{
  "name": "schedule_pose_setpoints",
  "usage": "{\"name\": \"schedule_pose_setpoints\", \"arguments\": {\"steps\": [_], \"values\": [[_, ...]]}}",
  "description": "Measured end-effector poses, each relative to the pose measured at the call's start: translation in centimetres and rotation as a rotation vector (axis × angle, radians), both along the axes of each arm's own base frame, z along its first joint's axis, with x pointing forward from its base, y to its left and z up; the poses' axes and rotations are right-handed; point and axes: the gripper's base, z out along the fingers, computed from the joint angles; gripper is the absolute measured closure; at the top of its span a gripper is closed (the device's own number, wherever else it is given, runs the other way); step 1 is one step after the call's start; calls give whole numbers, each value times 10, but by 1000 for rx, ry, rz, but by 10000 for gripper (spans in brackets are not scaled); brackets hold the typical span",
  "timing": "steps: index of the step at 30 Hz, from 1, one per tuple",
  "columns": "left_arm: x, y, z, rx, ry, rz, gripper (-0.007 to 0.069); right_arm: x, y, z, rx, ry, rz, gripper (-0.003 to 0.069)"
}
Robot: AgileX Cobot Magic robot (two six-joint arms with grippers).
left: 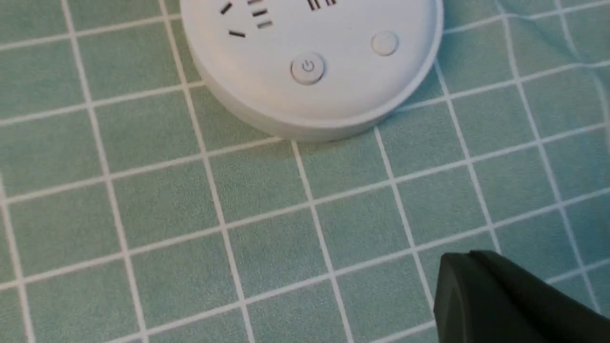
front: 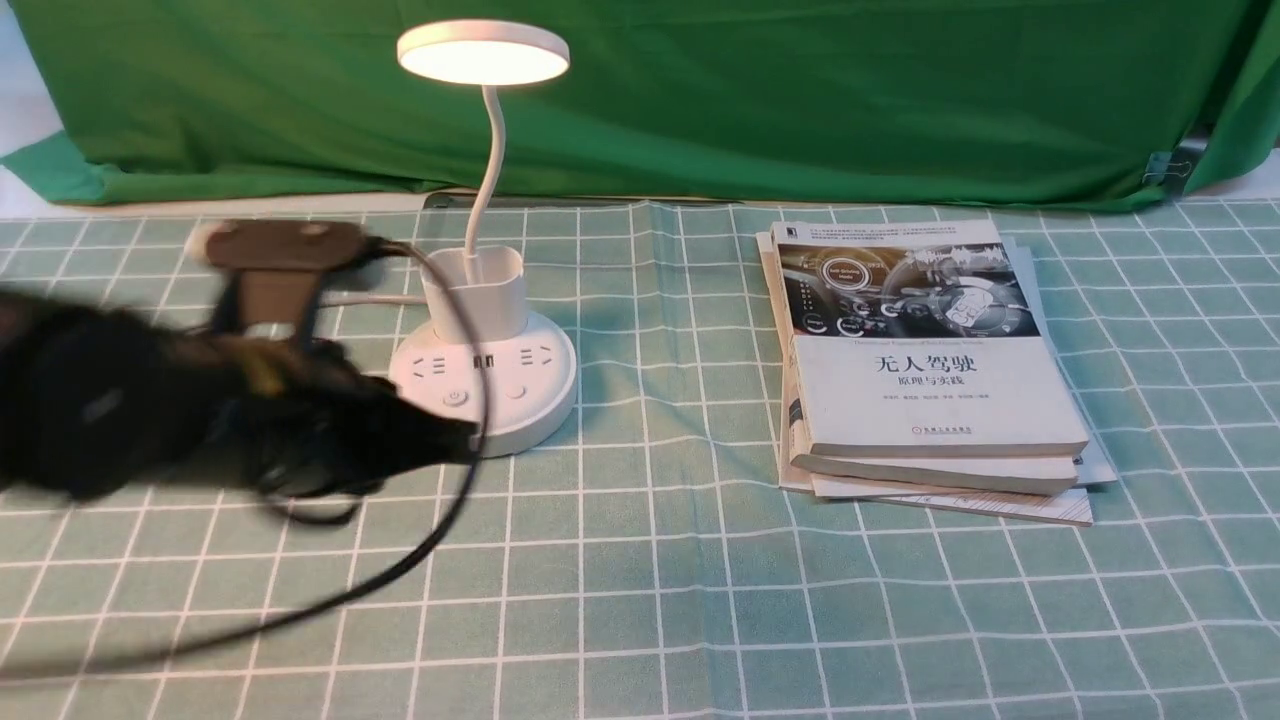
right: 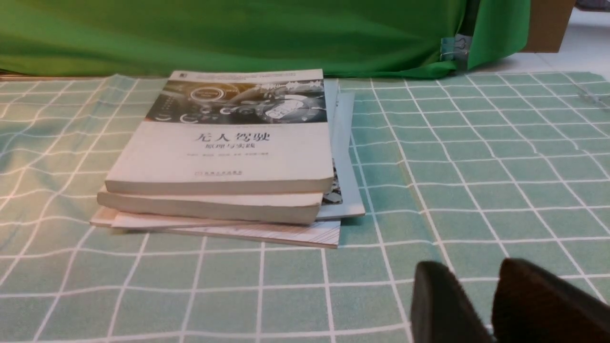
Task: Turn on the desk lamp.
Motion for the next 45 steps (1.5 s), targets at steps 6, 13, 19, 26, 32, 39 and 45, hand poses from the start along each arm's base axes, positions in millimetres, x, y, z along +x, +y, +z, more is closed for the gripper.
{"name": "schedule_pose_setpoints", "arguments": {"steps": [6, 13, 19, 26, 32, 39, 45], "values": [[-74, 37, 43, -171, -528, 38, 623, 0, 0, 0, 0, 0, 0, 421], [-122, 59, 25, -224, -730, 47, 623, 0, 0, 0, 0, 0, 0, 421], [-132, 63, -9, -200, -678, 44, 623, 0, 0, 0, 0, 0, 0, 421], [-139, 66, -44, -157, -582, 38, 623, 0, 0, 0, 0, 0, 0, 421], [-161, 78, -64, -152, -585, 76, 623, 0, 0, 0, 0, 0, 0, 421], [-179, 93, -66, -116, -637, 223, 623, 0, 0, 0, 0, -3, 0, 421], [-178, 101, -68, -44, -632, 340, 623, 0, 0, 0, 0, 0, 0, 421]]}}
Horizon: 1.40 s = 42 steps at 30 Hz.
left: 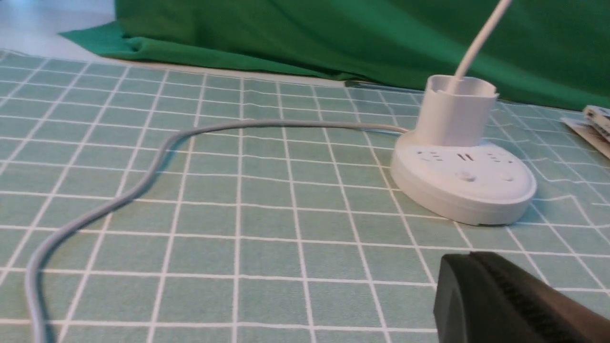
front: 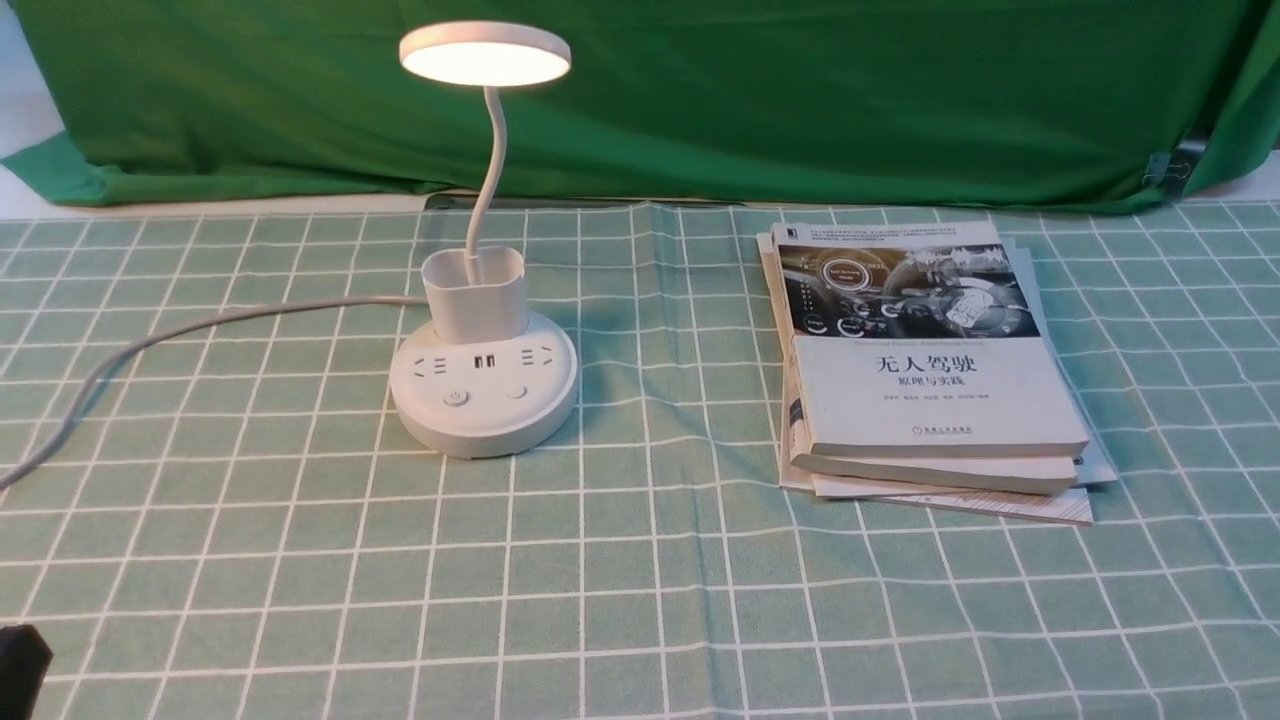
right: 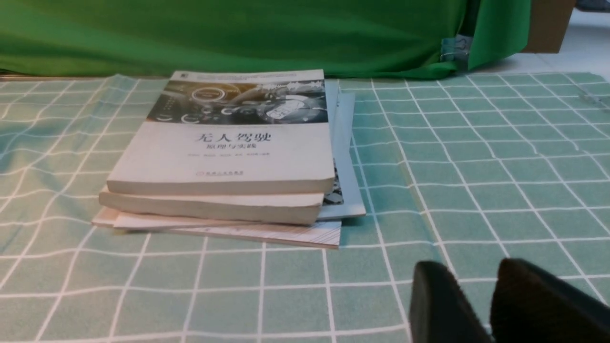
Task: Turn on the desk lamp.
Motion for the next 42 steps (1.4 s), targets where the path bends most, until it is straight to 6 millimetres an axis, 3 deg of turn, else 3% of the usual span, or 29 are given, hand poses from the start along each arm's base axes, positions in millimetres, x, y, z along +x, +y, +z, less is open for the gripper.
{"name": "schedule_pose_setpoints", "arguments": {"steps": [42], "values": [[0, -1, 0, 20, -3, -16, 623, 0, 0, 0, 0, 0, 0, 421]]}}
